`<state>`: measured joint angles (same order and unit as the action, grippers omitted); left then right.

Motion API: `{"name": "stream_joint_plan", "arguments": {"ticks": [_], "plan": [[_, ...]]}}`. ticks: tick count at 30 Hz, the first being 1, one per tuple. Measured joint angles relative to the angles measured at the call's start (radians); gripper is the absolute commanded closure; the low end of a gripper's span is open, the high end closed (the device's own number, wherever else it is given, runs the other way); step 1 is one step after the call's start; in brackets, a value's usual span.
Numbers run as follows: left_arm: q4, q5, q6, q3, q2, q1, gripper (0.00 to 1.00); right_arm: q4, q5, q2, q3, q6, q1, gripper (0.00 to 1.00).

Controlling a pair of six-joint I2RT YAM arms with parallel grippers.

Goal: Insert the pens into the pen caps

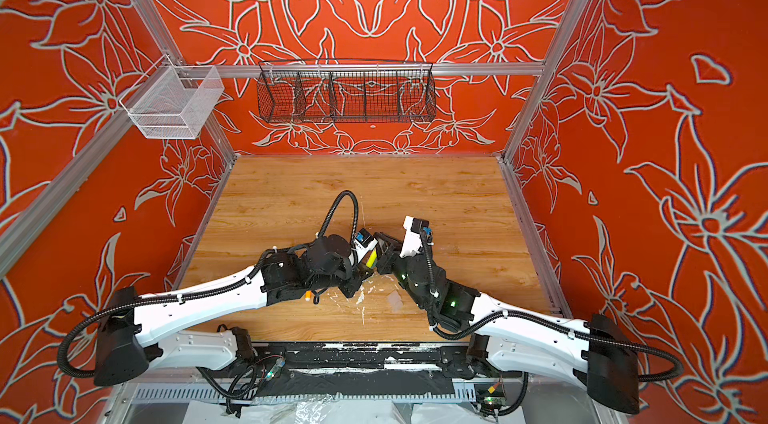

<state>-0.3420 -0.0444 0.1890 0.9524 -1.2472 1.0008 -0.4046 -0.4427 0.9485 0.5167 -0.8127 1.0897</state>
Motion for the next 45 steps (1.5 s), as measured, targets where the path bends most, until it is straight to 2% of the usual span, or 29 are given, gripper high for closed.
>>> {"name": "stream_joint_plan", "arguments": {"ticks": [12,31,32,35,37,39,42,45], "plan": [[-0.041,0.002,-0.04,0.0,0.039,0.0,1.0,-0.038,-0.074,0.01,-0.003,0.018,0.074,1.0],[-0.062,0.099,-0.085,-0.005,0.113,-0.027,1.0,-0.006,-0.084,-0.056,-0.004,0.001,0.112,1.0],[-0.058,0.11,-0.085,-0.005,0.113,-0.027,1.0,0.007,-0.088,-0.069,-0.004,0.001,0.113,0.98],[-0.021,0.148,-0.085,-0.021,0.111,-0.027,1.0,0.057,-0.108,-0.109,-0.003,0.006,0.124,0.84],[0.02,0.168,-0.074,-0.044,0.1,-0.028,1.0,0.095,-0.118,-0.128,-0.002,0.018,0.129,0.69],[0.09,0.135,-0.039,-0.06,0.086,-0.055,1.0,0.174,-0.114,-0.138,-0.005,0.032,0.149,0.56],[0.178,0.084,0.015,-0.09,0.073,-0.103,1.0,0.274,-0.109,-0.149,-0.006,0.067,0.167,0.41],[0.202,0.054,0.056,-0.124,0.046,-0.105,1.0,0.354,-0.134,-0.187,-0.005,0.091,0.167,0.36]]}}
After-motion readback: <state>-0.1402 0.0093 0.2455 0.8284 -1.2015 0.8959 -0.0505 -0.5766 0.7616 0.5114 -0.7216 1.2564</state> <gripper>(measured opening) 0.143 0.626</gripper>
